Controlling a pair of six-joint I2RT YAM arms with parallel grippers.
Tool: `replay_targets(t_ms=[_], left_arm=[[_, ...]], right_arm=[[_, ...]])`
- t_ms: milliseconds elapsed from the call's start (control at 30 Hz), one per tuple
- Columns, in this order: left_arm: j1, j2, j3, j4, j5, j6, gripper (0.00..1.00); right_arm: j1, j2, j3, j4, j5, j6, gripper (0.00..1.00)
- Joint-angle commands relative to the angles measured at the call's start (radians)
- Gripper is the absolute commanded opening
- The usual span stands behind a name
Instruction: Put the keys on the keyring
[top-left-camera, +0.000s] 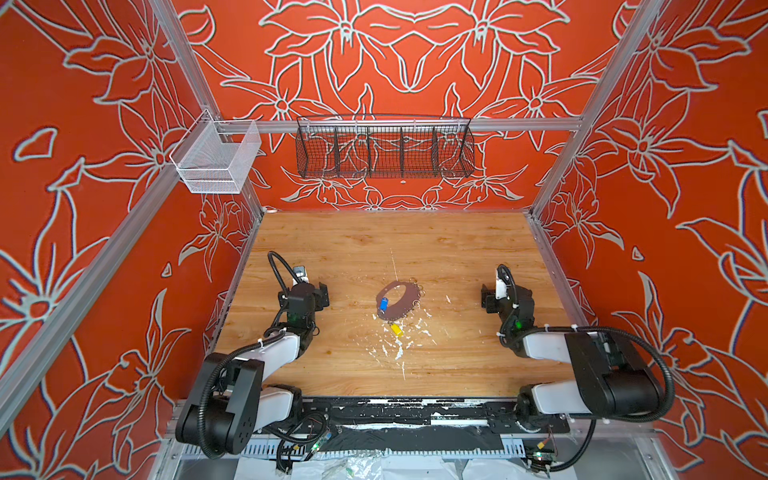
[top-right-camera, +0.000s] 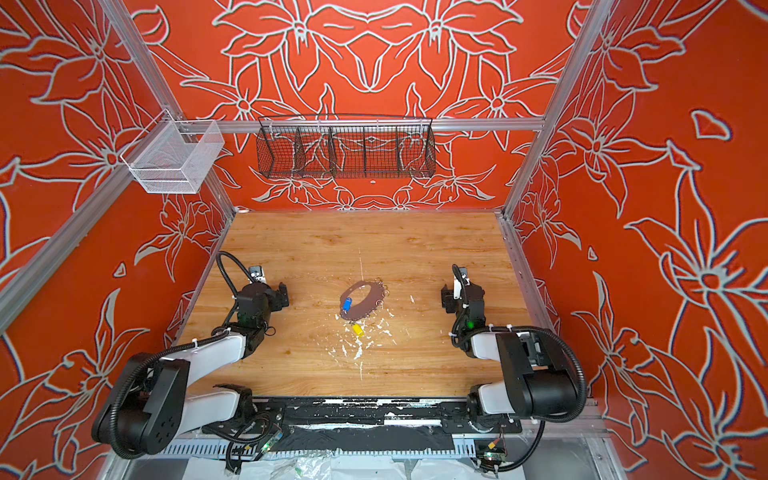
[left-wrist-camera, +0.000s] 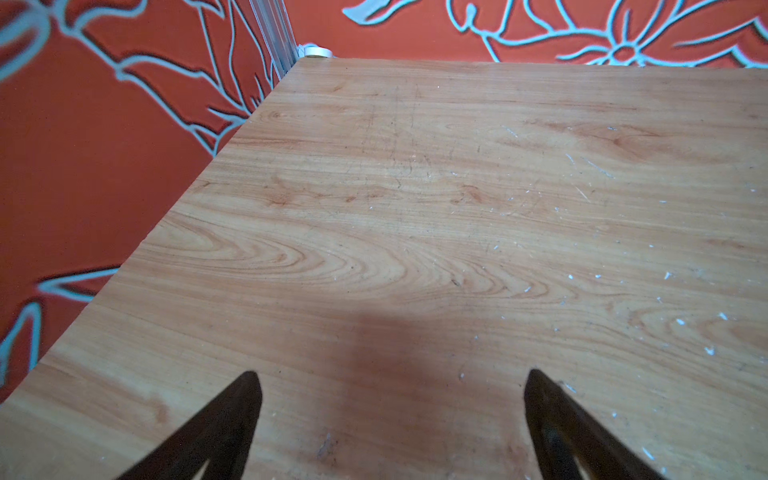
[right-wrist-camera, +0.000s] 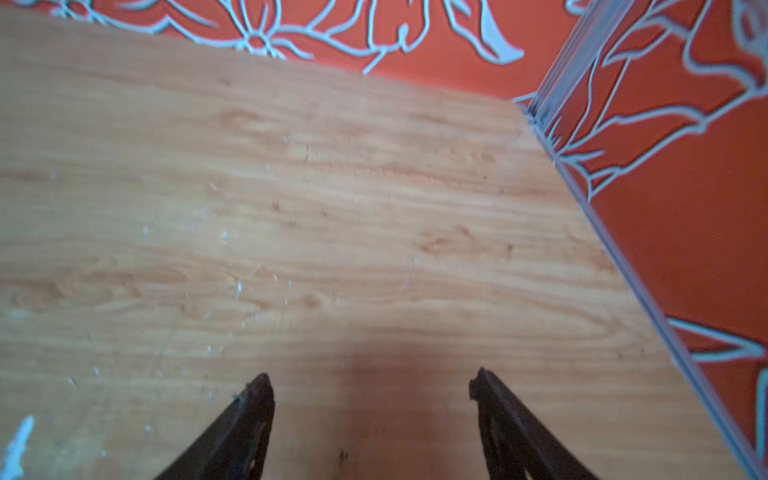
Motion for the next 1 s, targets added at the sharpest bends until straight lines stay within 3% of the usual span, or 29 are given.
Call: replay_targets(t_ms=[0,167,267,333,367,400,500,567,967], left_arm=[[0.010,0.009,0.020,-0.004,0.019,-0.013,0.97],[0.026,0.035,0.045,-0.030,0.042,-0.019,0.97],[0.031,0.049,0.040,-0.014,0.055,-0.022,0.97],[0.031,0.082,0.031,0.034,0.063,-0.008,0.97],[0.033,0.075,0.042,0.001,0.071,-0.014,0.97],[0.033,0.078,0.031,0.027,0.069,-0.009,0.97],[0.033,0.076,0.031,0.025,0.069,-0.010,0.97],[0.033,0.074,0.032,0.019,0.070,-0.012,0.97],[0.034,0.078,0.037,0.015,0.071,-0.012,0.97]], right_arm=[[-0.006,-0.010,-0.018,0.139,-0.015,0.027,0.79],[-0.008,-0.005,-0.012,0.130,0.033,0.044,0.79],[-0.006,0.008,0.066,-0.004,0.010,0.034,0.78],[-0.009,0.011,0.073,-0.013,0.001,0.035,0.83],[-0.009,0.010,0.077,-0.022,0.000,0.038,0.96],[-0.009,0.013,0.073,-0.008,0.001,0.036,0.97],[-0.009,0.010,0.068,-0.005,0.041,0.050,0.97],[-0.011,0.001,0.038,0.040,0.224,0.133,0.97],[0.004,0.014,0.075,-0.011,0.212,0.107,0.97]])
